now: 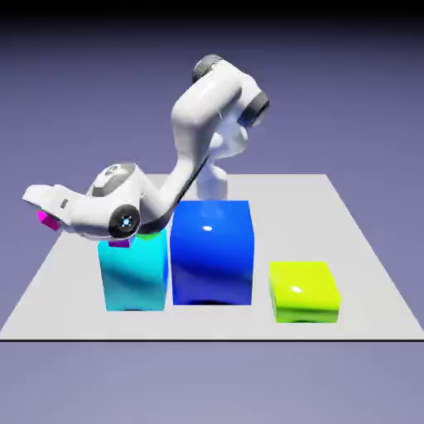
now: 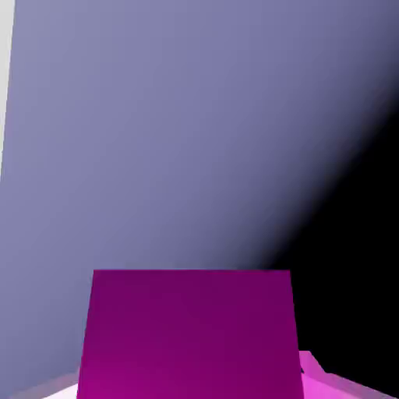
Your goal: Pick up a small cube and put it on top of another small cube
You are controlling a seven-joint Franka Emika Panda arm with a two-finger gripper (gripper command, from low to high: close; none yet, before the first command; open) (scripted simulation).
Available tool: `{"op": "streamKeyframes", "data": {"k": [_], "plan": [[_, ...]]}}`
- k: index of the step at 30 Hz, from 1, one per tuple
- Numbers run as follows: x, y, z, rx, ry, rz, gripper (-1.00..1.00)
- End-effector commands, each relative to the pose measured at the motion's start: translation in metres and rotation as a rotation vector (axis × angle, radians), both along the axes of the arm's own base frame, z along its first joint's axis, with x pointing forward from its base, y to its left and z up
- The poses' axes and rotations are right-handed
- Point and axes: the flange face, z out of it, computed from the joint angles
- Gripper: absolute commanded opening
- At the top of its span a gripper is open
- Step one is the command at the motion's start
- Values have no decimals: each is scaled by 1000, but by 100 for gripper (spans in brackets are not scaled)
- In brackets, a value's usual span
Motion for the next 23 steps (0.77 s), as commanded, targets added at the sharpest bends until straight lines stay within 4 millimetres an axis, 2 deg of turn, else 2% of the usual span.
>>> {"op": "streamKeyframes", "data": {"k": [1,6,10,12,14,20,21,22,23], "plan": [[-5,2,1,52,12,-34,-100],[-31,18,9,341,59,-186,-100],[-49,37,25,594,91,-272,-100],[-50,55,32,724,117,-279,-100],[-49,56,32,734,119,-278,-100],[-93,54,-12,734,119,-278,-100],[-93,54,-12,734,119,-278,100],[-93,54,-12,734,119,-278,100],[-85,53,-4,733,119,-278,100]]}}
